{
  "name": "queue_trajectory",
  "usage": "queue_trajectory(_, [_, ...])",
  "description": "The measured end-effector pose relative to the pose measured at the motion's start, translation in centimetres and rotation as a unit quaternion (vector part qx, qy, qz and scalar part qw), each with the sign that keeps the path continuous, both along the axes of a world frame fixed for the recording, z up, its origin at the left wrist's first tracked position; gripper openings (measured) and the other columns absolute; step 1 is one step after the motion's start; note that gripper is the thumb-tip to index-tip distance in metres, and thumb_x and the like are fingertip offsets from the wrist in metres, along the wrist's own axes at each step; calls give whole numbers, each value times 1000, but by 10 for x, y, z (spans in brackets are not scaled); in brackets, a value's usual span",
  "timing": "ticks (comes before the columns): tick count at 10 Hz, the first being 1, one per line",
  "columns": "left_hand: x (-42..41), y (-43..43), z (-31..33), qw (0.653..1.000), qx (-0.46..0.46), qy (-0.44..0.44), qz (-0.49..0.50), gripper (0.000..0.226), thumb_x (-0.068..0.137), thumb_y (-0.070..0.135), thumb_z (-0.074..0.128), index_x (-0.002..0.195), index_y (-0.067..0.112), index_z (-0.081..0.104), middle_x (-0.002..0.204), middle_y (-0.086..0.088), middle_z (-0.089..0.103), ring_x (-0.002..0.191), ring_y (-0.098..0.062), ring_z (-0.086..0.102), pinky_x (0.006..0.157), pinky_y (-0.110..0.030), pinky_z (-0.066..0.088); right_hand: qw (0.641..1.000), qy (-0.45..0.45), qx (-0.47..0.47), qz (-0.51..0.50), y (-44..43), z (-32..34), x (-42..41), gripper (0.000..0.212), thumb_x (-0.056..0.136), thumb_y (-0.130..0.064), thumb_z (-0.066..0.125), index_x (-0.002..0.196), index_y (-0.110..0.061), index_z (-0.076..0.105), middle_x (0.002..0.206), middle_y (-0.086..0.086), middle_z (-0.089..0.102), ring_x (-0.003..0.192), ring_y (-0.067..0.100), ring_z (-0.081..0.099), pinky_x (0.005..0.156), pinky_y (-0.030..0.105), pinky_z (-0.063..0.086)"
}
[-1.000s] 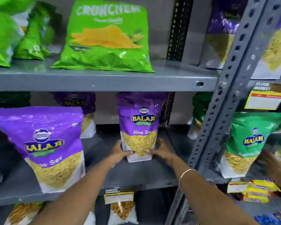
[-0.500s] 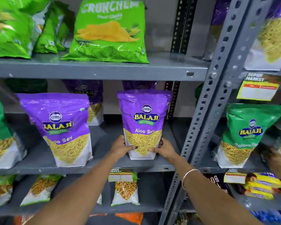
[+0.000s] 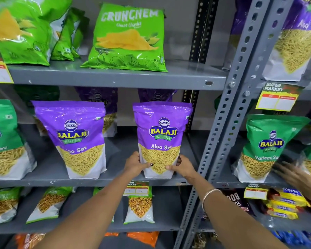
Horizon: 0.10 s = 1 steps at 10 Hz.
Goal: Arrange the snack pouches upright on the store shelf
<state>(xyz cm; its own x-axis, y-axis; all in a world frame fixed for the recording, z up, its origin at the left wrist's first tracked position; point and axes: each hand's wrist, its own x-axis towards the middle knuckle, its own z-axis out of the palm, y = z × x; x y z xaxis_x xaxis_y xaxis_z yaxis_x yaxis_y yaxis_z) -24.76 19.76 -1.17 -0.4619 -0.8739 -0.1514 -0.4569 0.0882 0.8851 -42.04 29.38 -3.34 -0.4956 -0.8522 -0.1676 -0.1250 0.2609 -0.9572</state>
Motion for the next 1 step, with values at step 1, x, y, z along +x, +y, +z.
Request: queue_trajectory(1, [2,5,1,1000,-1,0,6,47,72,17,77,106,6,46,126,-17,60,115,-30,58,98,-43,49,1000,10,-18,-14,-1,0,0,75,57,-20,86,120,-5,48,126,12,60,117,25,56,101,40,47])
